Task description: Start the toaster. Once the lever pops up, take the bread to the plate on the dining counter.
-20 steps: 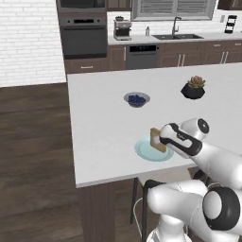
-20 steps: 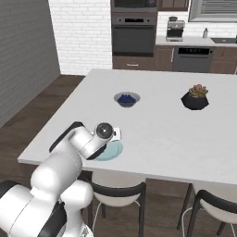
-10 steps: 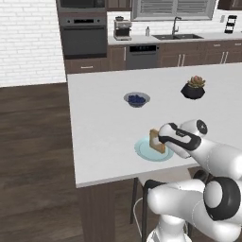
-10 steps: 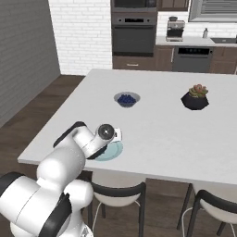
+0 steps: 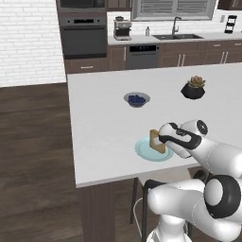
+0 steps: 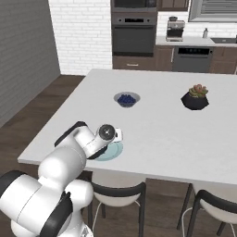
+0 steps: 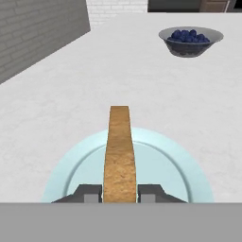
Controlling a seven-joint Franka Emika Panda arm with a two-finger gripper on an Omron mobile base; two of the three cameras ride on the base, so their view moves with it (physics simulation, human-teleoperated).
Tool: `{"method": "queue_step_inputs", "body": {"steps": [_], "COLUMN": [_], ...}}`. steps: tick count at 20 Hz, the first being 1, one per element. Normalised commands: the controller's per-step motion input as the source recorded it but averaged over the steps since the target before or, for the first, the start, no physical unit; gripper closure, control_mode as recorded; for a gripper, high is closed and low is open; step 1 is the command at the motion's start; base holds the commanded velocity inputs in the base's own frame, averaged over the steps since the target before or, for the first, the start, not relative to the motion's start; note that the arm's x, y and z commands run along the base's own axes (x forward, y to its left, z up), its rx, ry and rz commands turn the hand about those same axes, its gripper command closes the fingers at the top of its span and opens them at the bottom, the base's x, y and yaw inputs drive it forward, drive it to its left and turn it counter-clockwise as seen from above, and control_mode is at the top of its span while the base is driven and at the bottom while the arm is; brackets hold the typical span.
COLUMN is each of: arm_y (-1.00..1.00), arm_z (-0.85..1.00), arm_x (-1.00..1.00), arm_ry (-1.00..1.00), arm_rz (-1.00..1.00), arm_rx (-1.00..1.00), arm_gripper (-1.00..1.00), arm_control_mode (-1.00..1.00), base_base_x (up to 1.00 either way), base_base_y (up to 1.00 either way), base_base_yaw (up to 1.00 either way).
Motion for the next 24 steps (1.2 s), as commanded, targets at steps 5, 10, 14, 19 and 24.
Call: {"method": "queue_step_inputs", "body": {"steps": [5, 10, 14, 19, 24], "arm_y": [0.00, 0.00, 0.00, 0.00, 0.00], "arm_z": [0.00, 0.00, 0.00, 0.00, 0.00], "arm_x": [0.00, 0.00, 0.00, 0.00, 0.00], "arm_ry": [0.00, 0.00, 0.00, 0.00, 0.00], "arm_rz": [0.00, 0.00, 0.00, 0.00, 0.00], "arm_rx": [0.00, 0.00, 0.00, 0.00, 0.00], "arm_gripper": [1.00, 1.00, -1.00, -1.00, -1.00], "arm_control_mode": [-1.00, -1.00, -1.00, -1.00, -1.00], "base_base_x": [0.00, 0.00, 0.00, 0.00, 0.00], "base_base_y": [0.00, 0.00, 0.00, 0.00, 0.00], "base_base_yaw": [0.00, 0.00, 0.00, 0.00, 0.00]}}
